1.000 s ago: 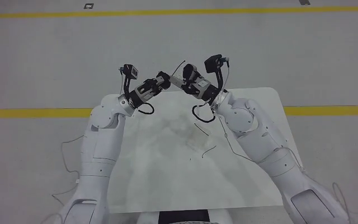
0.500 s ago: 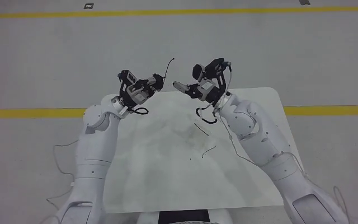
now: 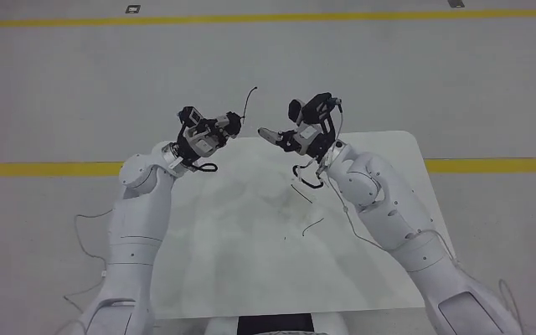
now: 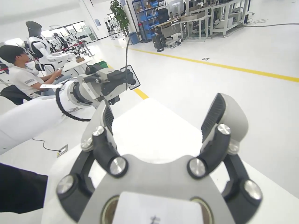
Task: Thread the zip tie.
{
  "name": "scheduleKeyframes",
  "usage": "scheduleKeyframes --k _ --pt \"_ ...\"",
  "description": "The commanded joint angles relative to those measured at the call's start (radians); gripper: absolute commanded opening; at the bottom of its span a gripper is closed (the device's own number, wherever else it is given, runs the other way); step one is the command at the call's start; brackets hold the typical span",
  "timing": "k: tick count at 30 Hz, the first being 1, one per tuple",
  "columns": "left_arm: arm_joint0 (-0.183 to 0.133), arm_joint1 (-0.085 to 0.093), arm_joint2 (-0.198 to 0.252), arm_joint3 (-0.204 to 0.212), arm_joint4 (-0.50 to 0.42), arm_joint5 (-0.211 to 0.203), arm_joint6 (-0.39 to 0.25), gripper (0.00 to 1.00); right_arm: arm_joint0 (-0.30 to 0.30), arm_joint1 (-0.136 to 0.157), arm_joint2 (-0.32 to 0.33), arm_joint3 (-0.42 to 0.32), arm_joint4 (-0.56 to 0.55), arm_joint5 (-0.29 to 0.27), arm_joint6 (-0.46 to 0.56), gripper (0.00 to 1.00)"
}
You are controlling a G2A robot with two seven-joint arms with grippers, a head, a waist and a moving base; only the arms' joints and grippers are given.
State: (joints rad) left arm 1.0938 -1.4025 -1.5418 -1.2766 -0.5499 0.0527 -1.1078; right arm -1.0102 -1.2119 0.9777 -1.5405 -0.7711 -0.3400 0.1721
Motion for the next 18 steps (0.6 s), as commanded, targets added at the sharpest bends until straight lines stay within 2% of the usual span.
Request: scheduleKeyframes --k 1,2,3,6,8,12,18 --pt "0.008 -0.002 0.007 0.004 -0.036 0.031 0.035 0.00 0.000 0.000 0.000 0.000 0.000 0.000 0.000 1.00" --pt "0.011 -0.002 0.010 0.004 -0.064 0.052 0.048 0.00 -0.001 0.001 0.000 -0.004 -0.017 0.001 -0.001 1.00" --pt "0.015 -0.005 0.012 0.013 -0.139 0.118 0.058 0.00 -0.006 0.002 0.000 -0.007 -0.059 0.005 -0.010 1.00" --pt "0.020 -0.002 0.015 0.007 -0.231 0.247 0.075 0.00 -0.010 0.002 -0.008 -0.003 -0.148 0.003 -0.023 1.00" --pt "0.028 0.000 0.013 0.003 -0.277 0.287 0.081 0.00 -0.011 0.002 -0.015 0.001 -0.196 0.003 -0.035 1.00" --pt "0.039 0.007 0.055 0.031 -0.371 0.287 0.090 0.00 -0.009 -0.002 -0.032 0.009 -0.291 0.004 -0.073 1.00" --pt "0.036 0.040 0.132 0.056 -0.509 0.287 0.126 0.00 -0.001 -0.011 -0.059 0.034 -0.398 0.018 -0.148 1.00"
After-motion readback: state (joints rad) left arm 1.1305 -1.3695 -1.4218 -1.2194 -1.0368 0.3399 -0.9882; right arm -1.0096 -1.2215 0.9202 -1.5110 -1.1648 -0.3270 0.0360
